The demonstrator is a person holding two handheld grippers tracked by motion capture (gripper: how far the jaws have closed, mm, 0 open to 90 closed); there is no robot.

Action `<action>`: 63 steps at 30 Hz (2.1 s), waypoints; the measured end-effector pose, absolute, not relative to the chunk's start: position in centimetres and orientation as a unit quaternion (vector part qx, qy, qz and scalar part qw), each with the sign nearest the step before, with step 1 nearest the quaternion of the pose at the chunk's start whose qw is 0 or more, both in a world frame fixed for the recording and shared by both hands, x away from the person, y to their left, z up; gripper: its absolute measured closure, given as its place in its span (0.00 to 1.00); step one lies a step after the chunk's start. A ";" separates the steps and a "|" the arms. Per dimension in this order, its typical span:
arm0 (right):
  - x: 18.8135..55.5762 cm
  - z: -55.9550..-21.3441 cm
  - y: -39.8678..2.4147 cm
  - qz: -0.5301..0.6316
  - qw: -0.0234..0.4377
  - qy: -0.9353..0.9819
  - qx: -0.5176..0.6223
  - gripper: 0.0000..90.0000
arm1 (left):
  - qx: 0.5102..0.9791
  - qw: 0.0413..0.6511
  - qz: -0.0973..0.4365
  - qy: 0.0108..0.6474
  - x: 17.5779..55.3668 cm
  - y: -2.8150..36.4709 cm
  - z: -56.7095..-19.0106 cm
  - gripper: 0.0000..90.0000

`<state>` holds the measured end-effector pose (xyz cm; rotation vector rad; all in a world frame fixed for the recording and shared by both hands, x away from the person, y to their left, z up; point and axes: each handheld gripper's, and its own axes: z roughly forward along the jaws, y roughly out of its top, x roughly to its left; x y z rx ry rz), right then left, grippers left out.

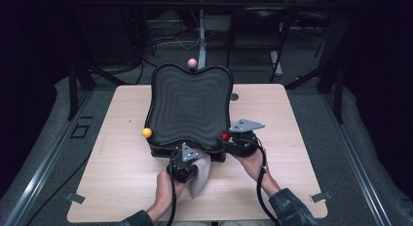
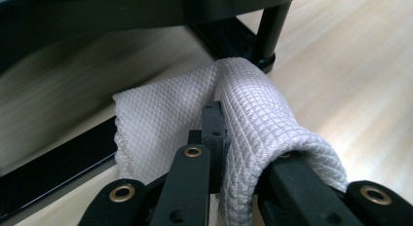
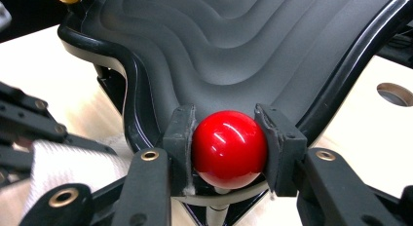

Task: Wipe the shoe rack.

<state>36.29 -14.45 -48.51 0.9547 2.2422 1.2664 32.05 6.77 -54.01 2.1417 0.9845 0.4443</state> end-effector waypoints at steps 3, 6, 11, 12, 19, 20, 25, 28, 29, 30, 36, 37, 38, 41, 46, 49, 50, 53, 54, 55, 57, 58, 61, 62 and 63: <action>36.9 -48.5 -13.9 0.450 0.202 0.799 0.344 0.67 | 0.819 0.376 0.187 0.392 32.6 5.7 -54.3 0.95; 37.5 -48.5 -13.7 0.451 0.201 0.800 0.341 0.67 | 0.804 0.390 0.205 0.400 33.0 4.6 -54.7 0.95; 38.0 -48.5 -13.8 0.451 0.202 0.801 0.339 0.67 | 0.792 0.401 0.216 0.406 33.7 2.5 -55.3 0.95; 38.1 -48.5 -13.8 0.451 0.200 0.802 0.337 0.67 | 0.792 0.401 0.220 0.405 33.8 2.1 -55.4 0.95; 38.3 -48.5 -14.0 0.450 0.198 0.803 0.337 0.67 | 0.773 0.426 0.242 0.404 33.5 1.6 -55.0 0.95; 38.3 -48.5 -14.0 0.450 0.197 0.803 0.338 0.67 | 0.768 0.433 0.244 0.404 33.4 1.6 -54.9 0.95; 38.4 -48.5 -14.0 0.451 0.196 0.803 0.337 0.67 | 0.775 0.428 0.235 0.402 33.7 1.1 -55.3 0.95; 38.4 -48.5 -14.0 0.451 0.196 0.803 0.336 0.67 | 0.786 0.410 0.217 0.409 34.5 0.9 -56.2 0.95; 38.4 -48.5 -14.0 0.451 0.196 0.803 0.336 0.67 | 0.790 0.403 0.210 0.410 34.6 0.8 -56.5 0.95; 38.4 -48.5 -14.1 0.452 0.194 0.803 0.335 0.67 | 0.792 0.401 0.206 0.412 34.7 0.7 -56.8 0.95; 38.4 -48.5 -14.1 0.454 0.194 0.803 0.335 0.67 | 0.789 0.415 0.228 0.392 33.8 0.8 -55.9 0.95; 38.4 -48.5 -14.1 0.454 0.194 0.803 0.335 0.67 | 0.785 0.422 0.230 0.391 33.6 0.7 -55.5 0.95; 38.4 -48.5 -14.1 0.454 0.194 0.803 0.334 0.67 | 0.782 0.428 0.235 0.388 33.4 0.7 -55.2 0.95; 38.4 -48.5 -14.1 0.453 0.194 0.803 0.335 0.67 | 0.781 0.433 0.243 0.378 33.3 0.5 -54.8 0.95; 38.4 -48.5 -14.1 0.452 0.194 0.803 0.336 0.67 | 0.800 0.409 0.215 0.383 34.0 0.1 -56.3 0.95; 38.4 -48.4 -14.1 0.450 0.195 0.805 0.335 0.67 | 0.805 0.401 0.206 0.386 34.0 0.2 -57.0 0.95; 38.4 -48.4 -14.2 0.448 0.192 0.807 0.334 0.67 | 0.805 0.400 0.211 0.384 33.8 0.3 -57.0 0.95; 38.4 -48.4 -14.2 0.450 0.193 0.805 0.333 0.67 | 0.801 0.406 0.219 0.382 33.6 0.7 -56.9 0.94; 38.4 -48.4 -14.2 0.449 0.191 0.807 0.334 0.67 | 0.799 0.408 0.222 0.383 33.7 0.8 -56.9 0.94; 38.4 -48.4 -14.1 0.451 0.192 0.806 0.333 0.67 | 0.796 0.409 0.223 0.385 33.7 0.8 -57.0 0.94; 38.4 -48.4 -14.1 0.450 0.193 0.805 0.334 0.67 | 0.799 0.401 0.230 0.385 33.9 0.9 -57.3 0.94; 38.4 -48.4 -14.1 0.450 0.194 0.805 0.335 0.67 | 0.799 0.397 0.234 0.387 34.0 0.9 -57.5 0.94; 38.4 -48.4 -14.1 0.450 0.197 0.804 0.335 0.67 | 0.799 0.387 0.243 0.391 34.2 1.0 -58.0 0.94; 38.4 -48.4 -14.1 0.450 0.196 0.804 0.335 0.67 | 0.799 0.383 0.247 0.392 34.2 1.1 -58.1 0.94; 38.4 -48.4 -14.2 0.450 0.193 0.806 0.334 0.67 | 0.799 0.380 0.249 0.393 34.3 1.2 -58.2 0.94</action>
